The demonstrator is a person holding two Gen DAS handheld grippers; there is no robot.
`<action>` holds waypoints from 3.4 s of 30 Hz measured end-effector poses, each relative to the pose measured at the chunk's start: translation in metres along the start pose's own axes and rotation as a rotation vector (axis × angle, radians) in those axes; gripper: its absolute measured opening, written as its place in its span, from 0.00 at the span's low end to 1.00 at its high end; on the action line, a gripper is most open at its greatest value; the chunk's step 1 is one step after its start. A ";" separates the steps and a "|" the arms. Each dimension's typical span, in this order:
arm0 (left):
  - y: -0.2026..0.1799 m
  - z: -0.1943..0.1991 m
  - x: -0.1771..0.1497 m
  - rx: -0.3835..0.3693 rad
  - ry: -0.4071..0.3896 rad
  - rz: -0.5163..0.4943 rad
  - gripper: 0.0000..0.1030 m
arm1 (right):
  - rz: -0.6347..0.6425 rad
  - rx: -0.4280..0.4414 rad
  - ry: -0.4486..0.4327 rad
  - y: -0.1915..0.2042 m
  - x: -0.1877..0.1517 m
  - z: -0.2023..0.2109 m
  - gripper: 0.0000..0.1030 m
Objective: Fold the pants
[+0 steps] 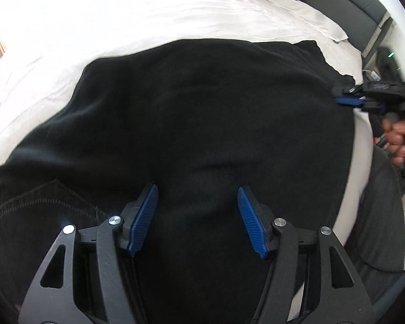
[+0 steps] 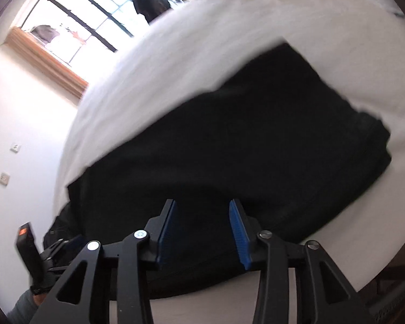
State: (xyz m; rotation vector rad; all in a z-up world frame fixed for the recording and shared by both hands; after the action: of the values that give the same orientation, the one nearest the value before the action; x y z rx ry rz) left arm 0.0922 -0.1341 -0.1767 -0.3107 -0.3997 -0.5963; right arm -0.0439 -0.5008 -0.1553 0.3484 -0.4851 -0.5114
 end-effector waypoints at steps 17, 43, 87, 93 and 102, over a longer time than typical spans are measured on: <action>0.129 0.056 -0.026 -0.104 -0.102 0.270 0.58 | 0.019 -0.077 0.000 0.006 0.016 -0.005 0.35; 0.101 0.068 -0.050 0.157 -0.142 0.182 0.58 | -0.416 -0.044 -0.281 -0.154 -0.019 0.081 0.48; 0.111 0.057 -0.036 0.188 -0.073 0.210 0.58 | -0.798 0.193 -0.150 -0.124 0.016 0.033 0.37; 0.106 0.059 -0.022 0.188 -0.018 0.231 0.58 | -0.819 0.292 -0.183 -0.134 0.022 0.024 0.38; 0.023 0.031 0.025 -0.020 -0.036 0.124 0.59 | -0.790 0.331 -0.220 -0.141 0.017 0.022 0.18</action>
State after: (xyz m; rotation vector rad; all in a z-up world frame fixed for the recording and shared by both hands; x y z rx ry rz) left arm 0.1164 -0.1154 -0.1422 -0.3629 -0.4060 -0.4737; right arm -0.0962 -0.6294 -0.1921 0.8172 -0.6421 -1.2504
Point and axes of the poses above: each gripper's, at about its wrist camera, not at the fingertips, and z roughly against the way its jaws point, y to its left, x to its top, the point moved 1 cm from there along -z, roughly the way its jaws point, and after that the axes turned 2 degrees about -x, right-handed, at the moved point
